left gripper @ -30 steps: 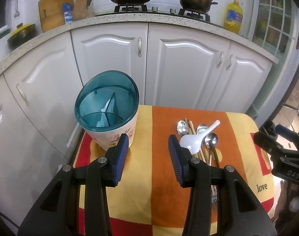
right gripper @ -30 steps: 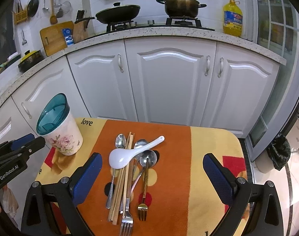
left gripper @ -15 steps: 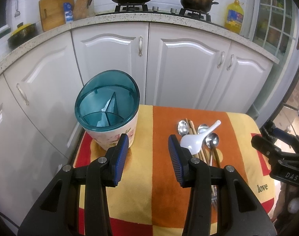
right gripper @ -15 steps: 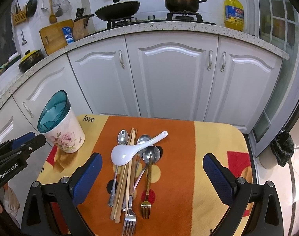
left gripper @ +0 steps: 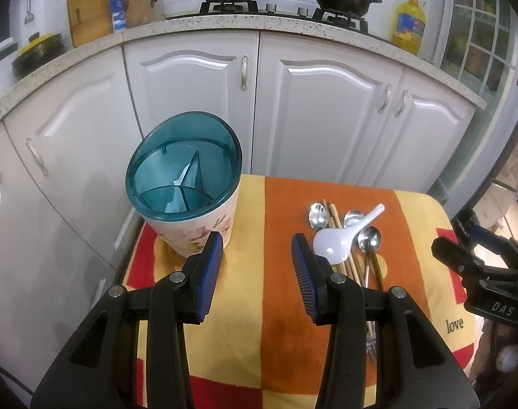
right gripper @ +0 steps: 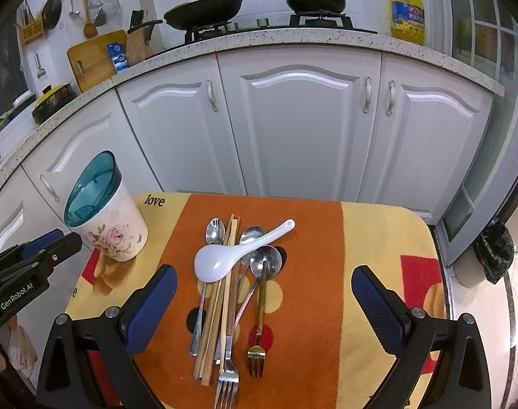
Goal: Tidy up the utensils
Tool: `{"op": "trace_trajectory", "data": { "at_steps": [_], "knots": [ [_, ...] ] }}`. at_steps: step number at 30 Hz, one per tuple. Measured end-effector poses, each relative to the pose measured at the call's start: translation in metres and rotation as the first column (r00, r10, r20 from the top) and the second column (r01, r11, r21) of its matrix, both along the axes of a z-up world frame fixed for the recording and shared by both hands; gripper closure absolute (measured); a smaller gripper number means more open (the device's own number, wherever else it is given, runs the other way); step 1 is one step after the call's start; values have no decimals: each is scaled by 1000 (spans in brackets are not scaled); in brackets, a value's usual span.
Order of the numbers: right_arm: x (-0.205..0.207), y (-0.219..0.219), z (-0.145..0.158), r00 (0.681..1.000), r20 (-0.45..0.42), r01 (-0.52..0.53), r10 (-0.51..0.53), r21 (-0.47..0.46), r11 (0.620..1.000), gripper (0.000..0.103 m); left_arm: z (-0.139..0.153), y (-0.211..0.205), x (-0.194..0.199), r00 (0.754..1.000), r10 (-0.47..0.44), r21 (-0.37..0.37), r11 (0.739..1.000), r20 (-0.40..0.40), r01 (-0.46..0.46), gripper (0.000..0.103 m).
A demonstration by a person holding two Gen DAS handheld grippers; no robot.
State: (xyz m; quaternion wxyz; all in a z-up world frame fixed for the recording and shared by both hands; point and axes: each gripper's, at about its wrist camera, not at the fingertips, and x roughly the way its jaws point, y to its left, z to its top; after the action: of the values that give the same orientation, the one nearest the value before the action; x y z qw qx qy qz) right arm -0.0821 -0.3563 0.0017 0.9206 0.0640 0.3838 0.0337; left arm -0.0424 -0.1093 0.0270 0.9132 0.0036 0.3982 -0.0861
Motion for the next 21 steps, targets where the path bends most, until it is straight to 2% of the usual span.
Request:
{"op": "trace_trajectory", "data": {
  "at_steps": [12, 17, 21],
  "knots": [
    [5, -4, -8, 1000, -15, 2, -2, 20, 1000, 1, 0, 1, 1, 1000, -10, -20, 1000, -9, 10, 62],
    [13, -11, -19, 1000, -29, -11, 13, 63, 998, 1, -1, 0, 2, 1000, -27, -60, 998, -11, 26, 62],
    [27, -20, -32, 999, -53, -4, 9, 108, 994, 1, -4, -6, 4, 998, -49, -57, 997, -26, 48, 62]
  ]
}}
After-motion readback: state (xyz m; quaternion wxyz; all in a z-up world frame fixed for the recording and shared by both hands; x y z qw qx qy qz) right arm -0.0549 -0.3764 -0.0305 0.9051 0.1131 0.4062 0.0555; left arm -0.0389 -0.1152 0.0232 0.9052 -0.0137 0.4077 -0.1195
